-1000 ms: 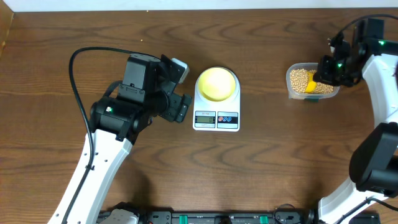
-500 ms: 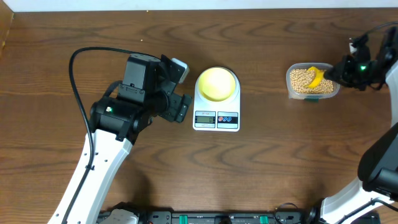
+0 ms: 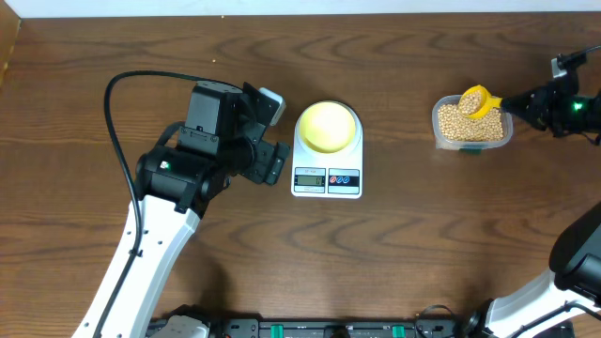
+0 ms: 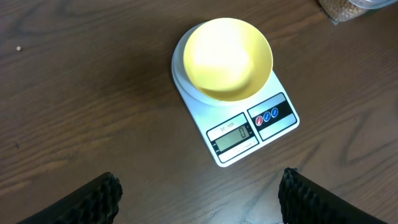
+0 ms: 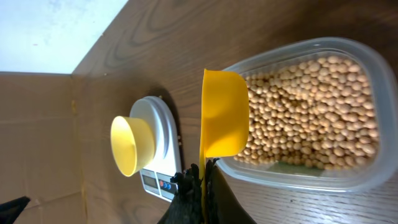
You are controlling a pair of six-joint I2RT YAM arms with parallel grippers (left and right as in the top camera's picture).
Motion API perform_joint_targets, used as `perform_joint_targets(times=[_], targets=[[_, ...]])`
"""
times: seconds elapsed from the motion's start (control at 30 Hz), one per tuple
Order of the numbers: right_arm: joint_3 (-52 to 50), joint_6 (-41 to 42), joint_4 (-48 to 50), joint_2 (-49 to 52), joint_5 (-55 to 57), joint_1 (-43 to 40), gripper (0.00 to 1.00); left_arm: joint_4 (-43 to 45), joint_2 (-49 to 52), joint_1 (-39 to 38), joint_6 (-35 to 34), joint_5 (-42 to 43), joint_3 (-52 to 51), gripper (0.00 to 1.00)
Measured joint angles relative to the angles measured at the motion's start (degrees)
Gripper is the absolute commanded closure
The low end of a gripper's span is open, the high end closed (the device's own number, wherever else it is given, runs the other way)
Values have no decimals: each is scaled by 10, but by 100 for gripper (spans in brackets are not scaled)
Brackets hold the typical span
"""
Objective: Scoop item into bowl and weigh 50g on scale
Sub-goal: 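Lift the filled scoop out of the tub with the right gripper, then move the filled scoop left over the yellow bowl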
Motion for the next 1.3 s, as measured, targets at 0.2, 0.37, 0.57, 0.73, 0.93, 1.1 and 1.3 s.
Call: perform_joint_targets(times=[0.2,0.37,0.57,0.73,0.93,1.1,1.3], targets=[[0,-2,0,0,-23,0,99,0,0,0,0,0,0,17],[0,-2,2,0,-42,2,99,0,0,0,0,0,0,17],[0,-2,14,0,-49,28,99,0,0,0,0,0,0,17],[0,2,49,0,-54,61,99,0,0,0,0,0,0,17],[0,29,99,0,-56,103,99,0,0,0,0,0,0,17],[0,42,111,0,-56,144,99,0,0,0,0,0,0,17],[0,59,126,0,-56,176,99,0,0,0,0,0,0,17]])
